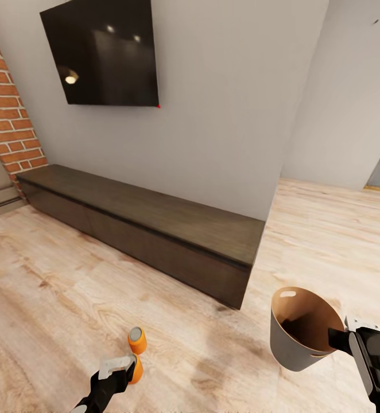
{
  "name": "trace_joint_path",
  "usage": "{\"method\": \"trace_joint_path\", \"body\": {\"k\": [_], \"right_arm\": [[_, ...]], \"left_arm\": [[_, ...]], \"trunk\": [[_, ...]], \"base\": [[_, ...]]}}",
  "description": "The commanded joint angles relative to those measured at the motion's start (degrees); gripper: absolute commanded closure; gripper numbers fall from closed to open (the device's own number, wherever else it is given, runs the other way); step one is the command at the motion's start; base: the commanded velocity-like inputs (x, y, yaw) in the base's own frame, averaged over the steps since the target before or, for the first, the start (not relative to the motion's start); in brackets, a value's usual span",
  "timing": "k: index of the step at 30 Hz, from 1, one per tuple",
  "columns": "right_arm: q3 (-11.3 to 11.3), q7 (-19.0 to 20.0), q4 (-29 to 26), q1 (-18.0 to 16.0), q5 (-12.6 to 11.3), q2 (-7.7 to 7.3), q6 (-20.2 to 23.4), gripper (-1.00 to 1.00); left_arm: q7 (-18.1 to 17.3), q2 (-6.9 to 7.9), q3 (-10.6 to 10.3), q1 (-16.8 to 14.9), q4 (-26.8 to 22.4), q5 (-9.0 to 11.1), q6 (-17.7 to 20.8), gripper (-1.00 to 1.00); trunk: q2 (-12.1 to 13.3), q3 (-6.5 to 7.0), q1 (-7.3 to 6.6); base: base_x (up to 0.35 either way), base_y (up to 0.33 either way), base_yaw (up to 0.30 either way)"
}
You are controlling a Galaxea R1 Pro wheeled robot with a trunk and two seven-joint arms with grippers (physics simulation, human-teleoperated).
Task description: Put the three can of soda from the living room inside the tash can in the kitchen.
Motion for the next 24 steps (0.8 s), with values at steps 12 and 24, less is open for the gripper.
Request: {"method": "trace_joint_path", "body": {"k": [12, 24], "right_arm": [[0.0, 0.11, -0.03, -0.03, -0.35, -0.01, -0.03, 1.0], [0.05, 0.11, -0.14, -0.03, -0.35, -0.01, -0.03, 1.0]], "left_arm": [[0.0, 0.0, 0.0, 0.0, 0.0, 0.0, 0.0, -1.0], [0.0, 0.0, 0.0, 0.0, 0.0, 0.0, 0.0, -1.0]], "trunk": [[-0.01, -1.09, -0.01], [-0.01, -2.18, -0.01]], "base": [[0.0, 0.0, 0.0], [0.0, 0.0, 0.0]]}}
